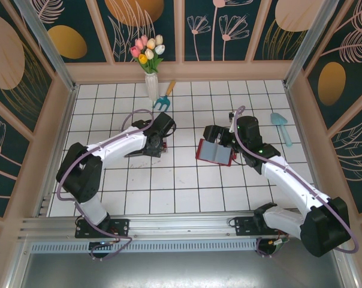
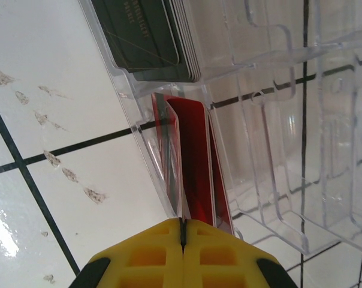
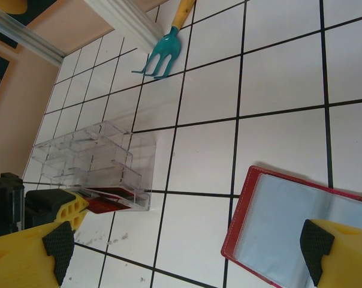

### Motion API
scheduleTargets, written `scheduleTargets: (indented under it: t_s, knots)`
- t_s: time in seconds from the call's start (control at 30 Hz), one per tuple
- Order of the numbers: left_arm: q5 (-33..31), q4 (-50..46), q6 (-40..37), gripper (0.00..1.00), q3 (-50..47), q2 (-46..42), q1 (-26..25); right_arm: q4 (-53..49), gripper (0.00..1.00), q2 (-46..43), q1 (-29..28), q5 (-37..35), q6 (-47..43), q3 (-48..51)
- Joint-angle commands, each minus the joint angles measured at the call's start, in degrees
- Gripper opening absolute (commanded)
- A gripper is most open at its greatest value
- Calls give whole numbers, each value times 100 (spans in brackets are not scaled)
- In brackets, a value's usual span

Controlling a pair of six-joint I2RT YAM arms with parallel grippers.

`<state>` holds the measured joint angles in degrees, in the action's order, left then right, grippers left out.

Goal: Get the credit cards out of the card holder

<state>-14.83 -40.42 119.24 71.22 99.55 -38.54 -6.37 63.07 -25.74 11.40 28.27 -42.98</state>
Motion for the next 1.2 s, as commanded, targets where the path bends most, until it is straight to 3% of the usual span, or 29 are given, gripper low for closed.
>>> scheduleTargets:
  t_s: [0.0, 0.33, 0.43, 0.5, 0.57, 0.67, 0.97, 1.17]
  knots:
    - [39, -59, 3214, 0, 226, 185, 40, 138, 99, 32, -66, -23, -168, 80]
    - [150, -328, 2901, 0, -244, -693, 42, 457, 96, 804, -255, 811, -255, -183]
    - [199, -348, 2927, 0, -597, -1081, 47, 594, 78, 1365, -525, 793, -305, -426]
    - [157, -315, 2943, 0, -806, -1293, 53, 723, 60, 1813, -714, 803, -313, -631]
    - [100, -321, 2975, 0, -972, -1487, 63, 835, 35, 2327, -907, 783, -368, -919]
    - [66, -350, 2842, 0, -1081, -1642, 152, 907, 16, 3145, -1020, 811, -388, -1401]
    - [173, -347, 2551, 0, -1118, -1678, 232, 877, 12, 4987, -1255, 978, -515, -2731]
    - [209, -400, 2434, 0, -1056, -1674, 237, 974, 11, 5420, -1603, 1061, -489, -2923]
